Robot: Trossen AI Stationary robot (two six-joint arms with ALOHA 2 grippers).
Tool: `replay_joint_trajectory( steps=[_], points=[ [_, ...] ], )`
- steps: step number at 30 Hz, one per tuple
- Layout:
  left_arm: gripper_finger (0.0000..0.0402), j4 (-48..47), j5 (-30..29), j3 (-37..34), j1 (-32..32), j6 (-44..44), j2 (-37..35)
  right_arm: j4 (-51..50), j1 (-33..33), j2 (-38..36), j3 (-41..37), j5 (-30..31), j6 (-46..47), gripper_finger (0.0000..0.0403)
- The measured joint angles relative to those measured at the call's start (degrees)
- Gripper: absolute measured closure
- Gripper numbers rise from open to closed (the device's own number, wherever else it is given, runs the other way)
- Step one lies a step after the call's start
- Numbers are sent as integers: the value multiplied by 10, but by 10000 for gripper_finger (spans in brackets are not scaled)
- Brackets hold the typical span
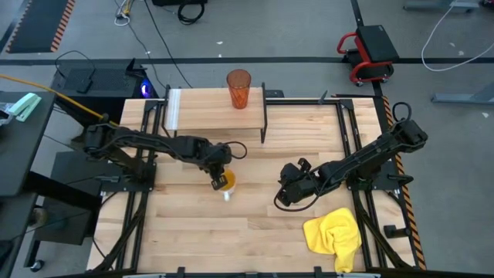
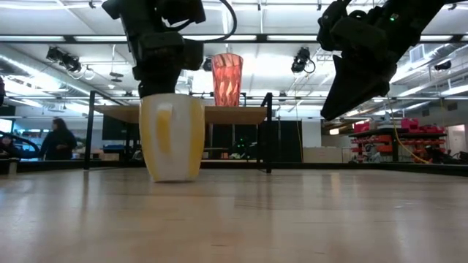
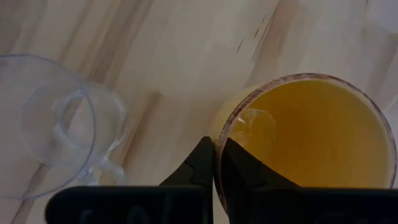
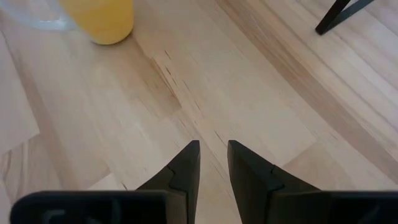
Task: Stack small to large cups/mugs on shelf
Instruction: Put the yellow mug on the shelf
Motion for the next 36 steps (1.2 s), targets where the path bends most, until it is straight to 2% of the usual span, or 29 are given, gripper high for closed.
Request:
replay_joint_trajectory(
  steps=[5, 12, 17, 24, 31, 36],
  points=[
    [383, -64, -18, 50, -3, 2, -5, 0, 0, 0, 0, 0, -2, 314],
    [383, -250, -115, 195, -13, 2, -6, -2, 0, 0, 0, 0, -8, 317],
    [383, -358, -174, 302, 12, 0, -6, -2, 0, 0, 0, 0, -17, 317],
    [383, -383, -179, 395, 100, 65, -6, -2, 0, 0, 0, 0, -18, 317],
    [383, -394, -145, 406, 234, 133, -6, -2, -2, 0, 0, -1, -32, 317],
    [383, -357, -101, 406, 325, 178, -4, -2, -13, 0, 0, -1, -48, 317]
  ],
)
